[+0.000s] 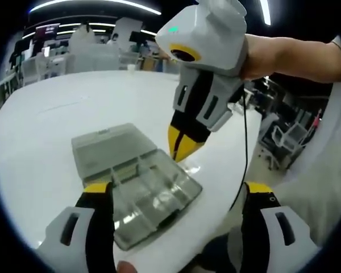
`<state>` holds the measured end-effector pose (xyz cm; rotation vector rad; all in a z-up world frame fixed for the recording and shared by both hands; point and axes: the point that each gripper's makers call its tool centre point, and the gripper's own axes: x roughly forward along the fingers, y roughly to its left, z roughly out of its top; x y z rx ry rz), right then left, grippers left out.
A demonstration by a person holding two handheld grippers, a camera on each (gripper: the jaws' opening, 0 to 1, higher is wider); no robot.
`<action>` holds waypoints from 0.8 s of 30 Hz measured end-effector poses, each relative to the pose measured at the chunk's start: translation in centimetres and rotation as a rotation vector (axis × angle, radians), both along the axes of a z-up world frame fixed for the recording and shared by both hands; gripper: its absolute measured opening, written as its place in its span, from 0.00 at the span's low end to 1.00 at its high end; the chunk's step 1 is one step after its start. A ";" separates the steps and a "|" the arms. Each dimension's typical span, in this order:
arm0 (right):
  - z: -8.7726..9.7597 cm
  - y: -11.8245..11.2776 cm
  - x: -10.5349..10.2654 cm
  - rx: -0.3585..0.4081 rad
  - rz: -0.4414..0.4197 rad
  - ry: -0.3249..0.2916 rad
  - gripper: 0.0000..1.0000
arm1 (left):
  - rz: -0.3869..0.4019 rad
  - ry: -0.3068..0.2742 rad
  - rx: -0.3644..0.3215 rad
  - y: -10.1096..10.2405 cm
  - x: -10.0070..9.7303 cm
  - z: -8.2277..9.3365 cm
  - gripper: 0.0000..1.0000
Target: Insert the divider into the dual guide fixture by aligning both edges with the guide slots and pushing it downward to the bottom, including one-sided entry, uneven engagement, binding, and posture correction.
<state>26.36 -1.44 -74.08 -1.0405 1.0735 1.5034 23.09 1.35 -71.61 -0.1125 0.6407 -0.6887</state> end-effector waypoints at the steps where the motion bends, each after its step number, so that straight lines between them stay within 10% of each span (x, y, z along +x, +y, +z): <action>1: 0.0 0.0 0.0 -0.001 0.002 0.000 0.00 | -0.001 0.000 0.001 0.0 0.0 0.0 0.91; 24: -0.2 0.2 -0.2 -0.030 0.068 -0.051 0.00 | -0.005 0.006 0.004 0.0 -0.2 0.0 0.89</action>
